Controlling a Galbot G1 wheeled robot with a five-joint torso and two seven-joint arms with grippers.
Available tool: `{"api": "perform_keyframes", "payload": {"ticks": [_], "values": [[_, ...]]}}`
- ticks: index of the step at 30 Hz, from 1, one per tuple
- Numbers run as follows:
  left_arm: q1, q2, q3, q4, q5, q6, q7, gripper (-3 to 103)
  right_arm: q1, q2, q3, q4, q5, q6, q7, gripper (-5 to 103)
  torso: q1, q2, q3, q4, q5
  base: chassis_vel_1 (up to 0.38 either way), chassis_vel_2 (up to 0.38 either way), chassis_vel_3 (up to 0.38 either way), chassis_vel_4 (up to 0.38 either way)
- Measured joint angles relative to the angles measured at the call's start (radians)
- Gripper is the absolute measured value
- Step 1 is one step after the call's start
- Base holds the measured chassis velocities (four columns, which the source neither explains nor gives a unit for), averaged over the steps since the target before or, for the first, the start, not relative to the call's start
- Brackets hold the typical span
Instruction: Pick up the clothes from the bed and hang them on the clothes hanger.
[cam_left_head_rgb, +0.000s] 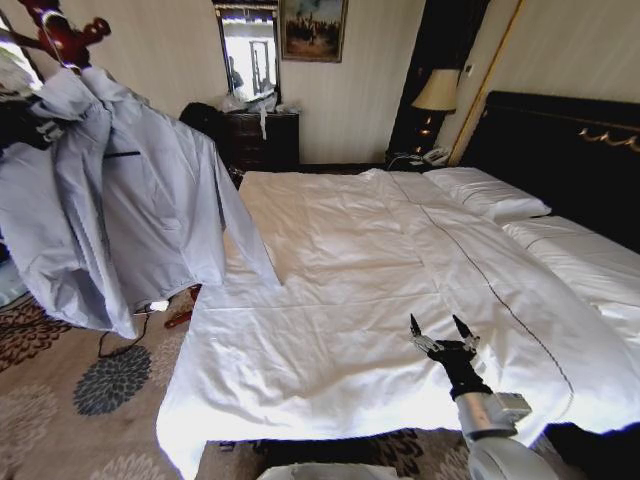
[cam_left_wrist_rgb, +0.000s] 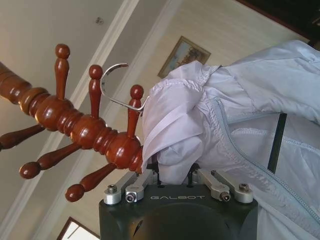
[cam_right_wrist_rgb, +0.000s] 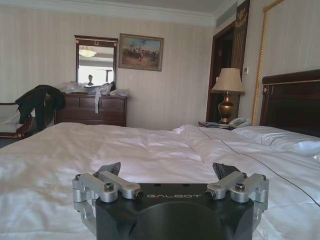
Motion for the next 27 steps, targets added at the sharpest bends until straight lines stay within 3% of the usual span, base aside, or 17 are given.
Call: {"api": "perform_keyframes", "payload": {"ticks": [3,4,6,7,9,10,13,15,18,23,27], "values": [[-0.064,-0.051,0.064,0.039,0.051,0.004,0.018,24,-0.004,0.001,-0.001,0.0,-0.004,0.001,0.0,100,0.0,0.0,0.0,0.0008,0.0003,0.0,0.0,0.0,0.0],[-0.159,-0.11,0.15,0.087,0.106,0.005,0.033,24,-0.008,0.002,0.001,0.001,-0.006,0.003,-0.001,100,0.0,0.0,0.0,0.0003,-0.0012,0.0,0.0,0.0,0.0],[-0.332,-0.199,0.334,0.16,0.145,0.004,0.051,24,-0.011,0.004,0.005,0.004,-0.007,0.006,-0.001,100,0.0,0.0,0.0,-0.0003,-0.0004,0.0,0.0,0.0,0.0],[-0.332,-0.199,0.334,0.16,0.145,0.004,0.051,24,-0.011,0.004,0.005,0.004,-0.007,0.006,-0.001,100,0.0,0.0,0.0,-0.0003,-0.0004,0.0,0.0,0.0,0.0],[-0.509,-0.285,0.482,0.249,0.159,0.006,0.061,24,-0.016,0.01,0.009,0.008,-0.01,0.007,-0.001,100,0.001,0.0,0.001,-0.0019,-0.0002,0.0,0.0,0.0,0.0],[-0.575,-0.319,0.515,0.283,0.17,0.006,0.066,24,-0.019,0.014,0.012,0.01,-0.012,0.008,-0.001,100,0.001,0.0,0.001,-0.0022,0.0018,0.0,0.0,0.0,0.0],[-0.627,-0.342,0.537,0.304,0.174,0.013,0.066,24,-0.021,0.018,0.015,0.011,-0.012,0.009,-0.001,100,0.001,0.0,0.0,-0.0012,0.0022,0.0,0.0,0.0,0.0],[-0.664,-0.36,0.557,0.313,0.187,0.044,0.069,24,-0.022,0.021,0.016,0.006,-0.016,0.014,-0.001,100,0.0,0.0,0.0,0.0007,-0.0006,0.0,0.0,0.0,0.0],[-0.694,-0.373,0.57,0.325,0.221,0.057,0.08,24,-0.018,0.021,0.013,0.002,-0.019,0.015,-0.002,100,0.0,0.0,0.0,0.001,-0.0011,0.0,0.0,0.0,0.0],[-0.764,-0.405,0.603,0.381,0.359,0.08,0.133,24,-0.008,0.022,0.007,-0.001,-0.019,0.015,-0.002,100,0.0,0.0,0.0,-0.0012,0.0007,0.0,0.0,0.0,0.0],[-0.779,-0.418,0.613,0.419,0.407,0.102,0.148,24,-0.01,0.022,0.007,-0.003,-0.017,0.018,-0.002,100,0.0,0.0,0.0,0.0005,-0.0006,0.0,0.0,0.0,0.0]]}}
